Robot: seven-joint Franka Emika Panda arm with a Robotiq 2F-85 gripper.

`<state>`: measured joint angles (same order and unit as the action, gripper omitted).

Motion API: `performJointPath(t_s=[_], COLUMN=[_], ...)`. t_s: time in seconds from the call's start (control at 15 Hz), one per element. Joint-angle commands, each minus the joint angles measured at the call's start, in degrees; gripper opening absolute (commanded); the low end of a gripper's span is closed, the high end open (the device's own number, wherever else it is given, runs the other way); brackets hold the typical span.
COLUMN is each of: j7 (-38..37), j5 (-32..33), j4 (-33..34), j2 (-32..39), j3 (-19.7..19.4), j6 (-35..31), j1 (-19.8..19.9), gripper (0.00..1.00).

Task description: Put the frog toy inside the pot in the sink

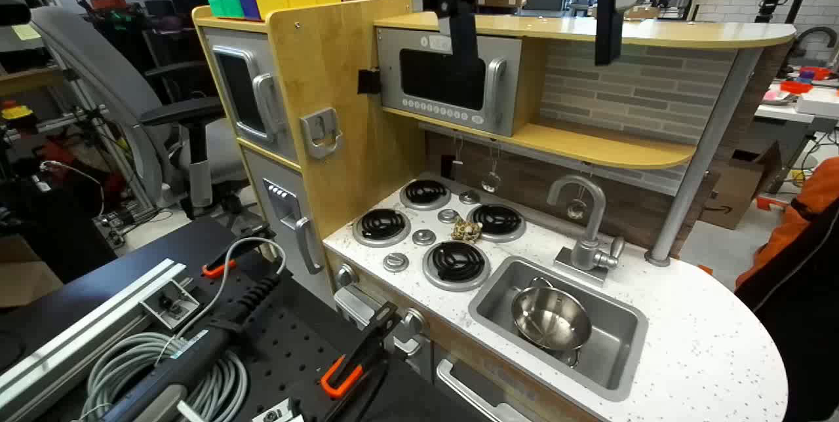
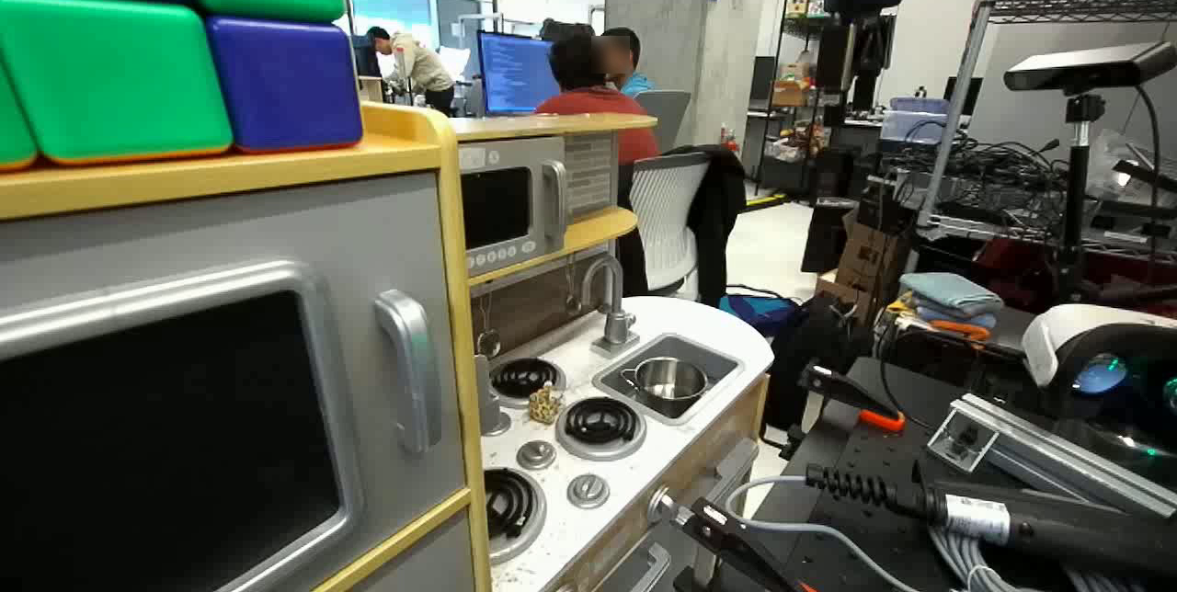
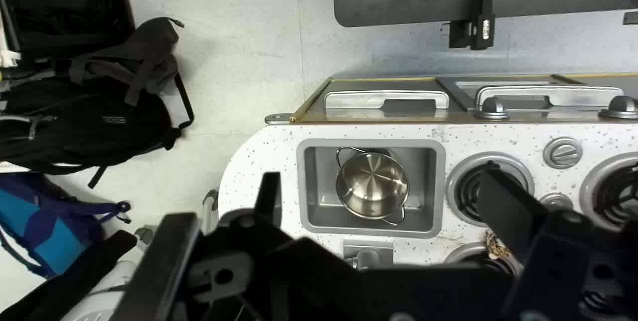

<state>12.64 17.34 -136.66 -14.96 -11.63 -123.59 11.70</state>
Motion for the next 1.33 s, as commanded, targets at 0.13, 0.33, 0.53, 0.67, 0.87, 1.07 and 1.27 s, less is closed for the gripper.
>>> performJointPath(t_s=[0.13,0.33,0.53,0.67,0.87,1.07,1.27], j7=[-0.01,-3.55,-9.81,-16.16,-22.48,-21.03,-21.21], j5=[0.0,3.19,7.58,9.24,11.22,9.16,9.01], j4=[0.11,-2.66,-2.05,-0.05,3.98,2.07,2.98], j2=[-0.01,2.1,10.42,16.74,26.26,26.18,28.41], j3=[-0.05,1.29,4.49,6.79,8.31,7.22,7.0], j6=[0.1,-6.81,-11.56,-11.53,-8.48,-10.02,-10.17], j1=[-0.08,-0.16,-1.14,-2.58,-6.25,-8.2,-9.03], gripper=[1.0,1.0,1.0,1.0,1.0,1.0,1.0])
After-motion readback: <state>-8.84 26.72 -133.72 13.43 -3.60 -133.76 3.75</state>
